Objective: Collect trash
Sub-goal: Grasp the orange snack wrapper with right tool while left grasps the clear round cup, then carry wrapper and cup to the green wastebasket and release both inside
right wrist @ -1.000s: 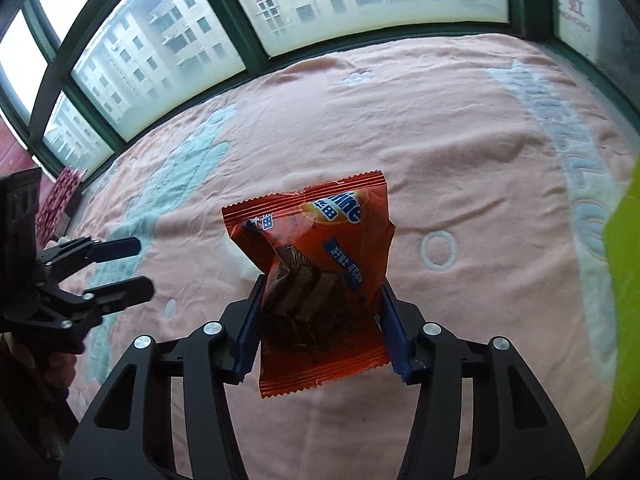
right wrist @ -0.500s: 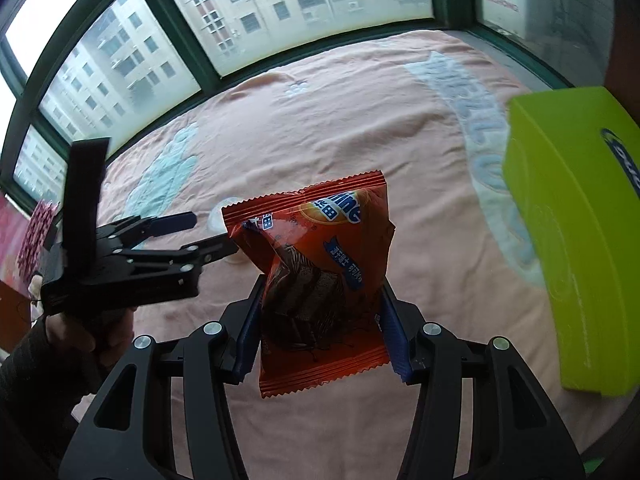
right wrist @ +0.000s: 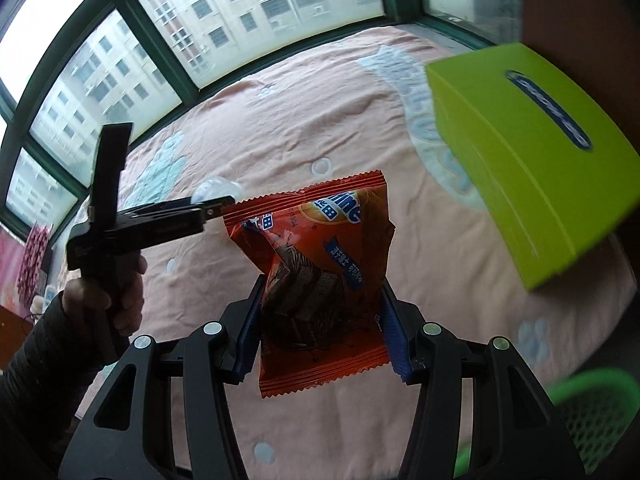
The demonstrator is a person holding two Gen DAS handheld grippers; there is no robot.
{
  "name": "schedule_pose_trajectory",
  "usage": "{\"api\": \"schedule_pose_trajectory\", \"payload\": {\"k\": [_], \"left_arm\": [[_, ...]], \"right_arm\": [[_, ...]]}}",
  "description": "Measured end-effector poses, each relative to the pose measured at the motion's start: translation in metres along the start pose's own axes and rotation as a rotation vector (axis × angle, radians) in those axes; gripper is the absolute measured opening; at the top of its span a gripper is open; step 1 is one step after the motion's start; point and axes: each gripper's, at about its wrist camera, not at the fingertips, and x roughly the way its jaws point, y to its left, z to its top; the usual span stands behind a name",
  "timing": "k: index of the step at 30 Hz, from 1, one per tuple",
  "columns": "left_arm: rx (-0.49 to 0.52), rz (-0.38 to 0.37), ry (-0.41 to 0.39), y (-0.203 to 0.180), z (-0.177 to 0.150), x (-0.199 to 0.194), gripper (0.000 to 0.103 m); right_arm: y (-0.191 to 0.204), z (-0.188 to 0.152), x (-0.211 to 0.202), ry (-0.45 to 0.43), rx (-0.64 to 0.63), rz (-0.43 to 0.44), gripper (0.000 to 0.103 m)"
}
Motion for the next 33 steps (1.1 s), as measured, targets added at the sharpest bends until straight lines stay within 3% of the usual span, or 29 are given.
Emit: {"api": "schedule_pose_trajectory", "payload": {"k": [16, 25, 33], "left_arm": [[0.113, -0.122, -0.111, -0.076, -0.069, -0.110, 0.061], [0.179, -0.193, -0.119, -0.131, -0.104, -0.130, 0.061], [0.242, -0.251, -0.127, -0.174, -0.115, -0.143, 0.061]], "right_arm": [[0.002, -0.106, -0.076, -0.120, 0.129, -0.159, 0.053], [-0.018, -0.150, -0.115, -0.171, 0.194, -0.267, 0.054], [-0.060, -0.181, -0.150, -0.212, 0.324, -0.344, 0.054]]}}
